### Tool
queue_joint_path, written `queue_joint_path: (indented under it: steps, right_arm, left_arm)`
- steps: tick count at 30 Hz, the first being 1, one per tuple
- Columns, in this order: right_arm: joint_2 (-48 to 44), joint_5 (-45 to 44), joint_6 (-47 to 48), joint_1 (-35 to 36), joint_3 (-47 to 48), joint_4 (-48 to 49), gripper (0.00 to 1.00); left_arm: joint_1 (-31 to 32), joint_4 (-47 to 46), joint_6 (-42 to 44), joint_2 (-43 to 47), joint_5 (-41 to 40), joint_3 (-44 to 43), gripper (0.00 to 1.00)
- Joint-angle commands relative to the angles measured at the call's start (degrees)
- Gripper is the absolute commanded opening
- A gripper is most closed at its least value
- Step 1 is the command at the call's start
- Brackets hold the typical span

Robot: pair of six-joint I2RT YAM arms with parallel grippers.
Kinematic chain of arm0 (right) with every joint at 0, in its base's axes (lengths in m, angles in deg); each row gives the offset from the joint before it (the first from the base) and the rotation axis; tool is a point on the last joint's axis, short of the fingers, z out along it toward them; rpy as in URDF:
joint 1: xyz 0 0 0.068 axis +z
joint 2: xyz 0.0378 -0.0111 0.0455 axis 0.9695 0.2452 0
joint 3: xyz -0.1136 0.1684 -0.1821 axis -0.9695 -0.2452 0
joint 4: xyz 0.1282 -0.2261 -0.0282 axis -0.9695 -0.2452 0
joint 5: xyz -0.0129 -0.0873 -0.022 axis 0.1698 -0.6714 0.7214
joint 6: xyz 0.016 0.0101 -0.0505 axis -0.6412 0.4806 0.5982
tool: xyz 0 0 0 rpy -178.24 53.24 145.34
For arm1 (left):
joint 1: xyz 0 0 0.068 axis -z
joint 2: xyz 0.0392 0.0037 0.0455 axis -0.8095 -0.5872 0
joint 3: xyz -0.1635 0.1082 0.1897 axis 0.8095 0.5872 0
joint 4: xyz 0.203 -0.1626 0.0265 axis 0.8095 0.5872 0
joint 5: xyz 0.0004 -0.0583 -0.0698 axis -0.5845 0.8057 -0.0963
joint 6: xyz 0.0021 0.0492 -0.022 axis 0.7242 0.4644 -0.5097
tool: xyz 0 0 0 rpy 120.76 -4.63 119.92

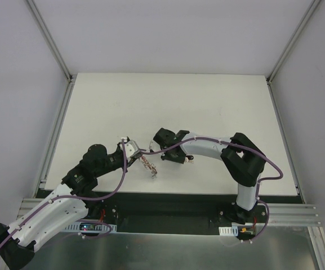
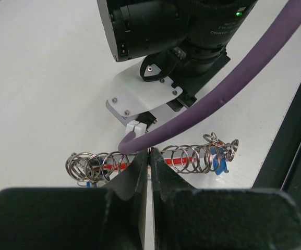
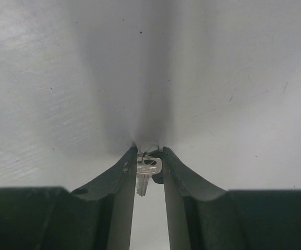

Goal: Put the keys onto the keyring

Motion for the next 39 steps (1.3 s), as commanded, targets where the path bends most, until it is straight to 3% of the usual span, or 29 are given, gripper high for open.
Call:
queue_joint_path:
  steps: [1,13,24,39]
  right_arm:
    - [0.49,-1.83,1.33,0.63,-0.21,-0.45,0.29]
    - [-1.00,-2.80,0.89,0.90,-1.71,-0.54,0.19]
    - [-2.59,-5.70,0.36,0.90,-2.67,-0.72,0.24]
    - [-2.59,-8.42,-0.60,0.02,-2.32,-1.15,0.17]
  left_arm:
    - [0.40,-3.05,-1.14,0.59,-0.43,-1.51,0.00]
    - [0.39,-3.05,-1.67,0.60,-0.34,-1.42,0.00]
    - [0.40,-3.05,-1.85,0.60,-0.52,-1.42,0.00]
    - [0.31,-3.14,-1.85,0.60,-0.52,-1.33,0.00]
